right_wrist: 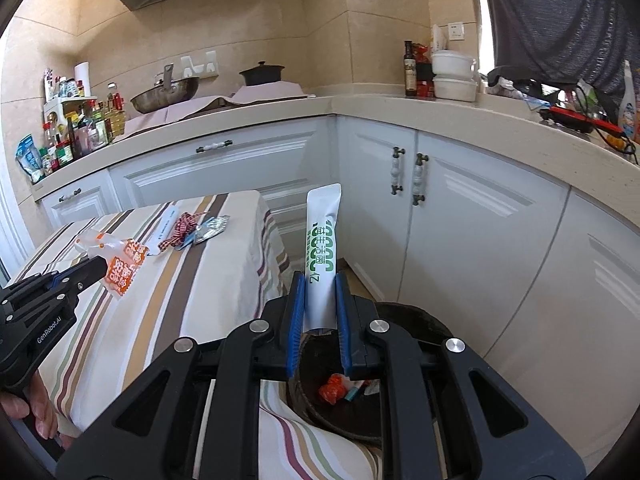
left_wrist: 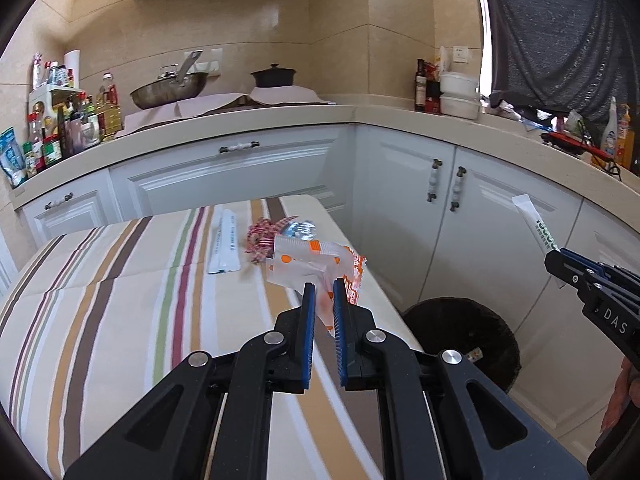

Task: Collect trash
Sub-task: 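Carry the tube and clear bag over the bin and open both tools, then move both open tools back over the table toward the foil and ribbon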

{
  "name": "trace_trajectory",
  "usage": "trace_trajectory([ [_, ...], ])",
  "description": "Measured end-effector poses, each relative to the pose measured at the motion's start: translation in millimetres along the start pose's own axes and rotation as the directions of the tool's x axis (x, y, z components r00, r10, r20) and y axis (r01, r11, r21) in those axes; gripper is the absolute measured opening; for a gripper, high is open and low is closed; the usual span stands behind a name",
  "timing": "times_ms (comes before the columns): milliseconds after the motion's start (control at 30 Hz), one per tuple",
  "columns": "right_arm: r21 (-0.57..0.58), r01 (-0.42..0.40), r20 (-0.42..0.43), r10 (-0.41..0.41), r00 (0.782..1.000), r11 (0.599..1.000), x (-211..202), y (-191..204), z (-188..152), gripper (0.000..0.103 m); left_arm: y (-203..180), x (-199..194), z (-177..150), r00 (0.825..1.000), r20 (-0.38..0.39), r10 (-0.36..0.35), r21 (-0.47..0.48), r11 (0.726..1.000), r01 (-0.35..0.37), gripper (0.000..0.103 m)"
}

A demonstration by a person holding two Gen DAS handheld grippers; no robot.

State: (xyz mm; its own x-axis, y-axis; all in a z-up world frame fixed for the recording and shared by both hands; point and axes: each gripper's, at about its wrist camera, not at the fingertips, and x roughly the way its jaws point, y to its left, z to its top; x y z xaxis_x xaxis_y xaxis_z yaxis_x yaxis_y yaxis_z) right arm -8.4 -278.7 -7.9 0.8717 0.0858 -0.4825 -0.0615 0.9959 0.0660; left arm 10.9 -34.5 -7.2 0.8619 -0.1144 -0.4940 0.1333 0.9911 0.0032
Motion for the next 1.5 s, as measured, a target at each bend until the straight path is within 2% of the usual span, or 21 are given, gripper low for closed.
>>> trace_trajectory([
  [300, 0.036, 0.051, 0.002, -0.051, 0.999, 0.998, -6.6, -29.7, -5.0, 0.015, -36.3, 6.8, 4.0, 0.997, -0.011, -0.080, 0.031, 0.996, 0.080, 0.010],
  [567, 0.059, 0.080, -0.014, -0.079, 0.997, 0.995, 7.1, -56.0, -8.9, 0.016, -77.5, 26.4, 7.4, 0.992, -0.011, -0.129, 0.081, 0.988, 0.129, 0.010],
  [733, 0.074, 0.090, -0.030, -0.088, 0.996, 0.993, 19.3, -70.4, -12.1, 0.016, -102.1, 51.8, 7.7, 0.985, -0.064, -0.162, 0.089, 0.982, 0.167, 0.010],
  [1000, 0.098, 0.104, -0.065, -0.098, 0.993, 0.990, 48.3, -91.2, -17.0, 0.016, -129.8, 81.6, 11.2, 0.981, -0.104, -0.163, 0.134, 0.975, 0.176, 0.012],
  [1200, 0.111, 0.114, -0.096, -0.103, 0.990, 0.987, 75.7, -102.4, -20.2, 0.019, -140.2, 112.9, 12.2, 0.970, -0.178, -0.166, 0.124, 0.974, 0.190, 0.013],
  [1267, 0.117, 0.113, -0.115, -0.099, 0.988, 0.987, 85.2, -106.1, -22.2, 0.022, -144.2, 119.9, 11.6, 0.966, -0.193, -0.170, 0.131, 0.972, 0.197, 0.016],
  [1300, 0.121, 0.113, -0.122, -0.099, 0.988, 0.986, 89.6, -107.9, -23.4, 0.026, -146.3, 123.4, 11.4, 0.965, -0.199, -0.169, 0.136, 0.971, 0.198, 0.017],
  [1367, 0.130, 0.122, -0.128, -0.105, 0.986, 0.984, 95.0, -110.6, -25.2, 0.036, -147.9, 128.3, 10.5, 0.963, -0.208, -0.172, 0.136, 0.970, 0.202, 0.032],
  [1400, 0.134, 0.126, -0.129, -0.108, 0.986, 0.983, 96.7, -112.1, -25.9, 0.039, -148.0, 129.8, 10.5, 0.962, -0.212, -0.175, 0.131, 0.970, 0.205, 0.036],
  [1500, 0.141, 0.135, -0.130, -0.116, 0.985, 0.981, 98.4, -115.0, -27.7, 0.041, -145.5, 132.4, 11.1, 0.960, -0.217, -0.178, 0.114, 0.972, 0.206, 0.040],
])
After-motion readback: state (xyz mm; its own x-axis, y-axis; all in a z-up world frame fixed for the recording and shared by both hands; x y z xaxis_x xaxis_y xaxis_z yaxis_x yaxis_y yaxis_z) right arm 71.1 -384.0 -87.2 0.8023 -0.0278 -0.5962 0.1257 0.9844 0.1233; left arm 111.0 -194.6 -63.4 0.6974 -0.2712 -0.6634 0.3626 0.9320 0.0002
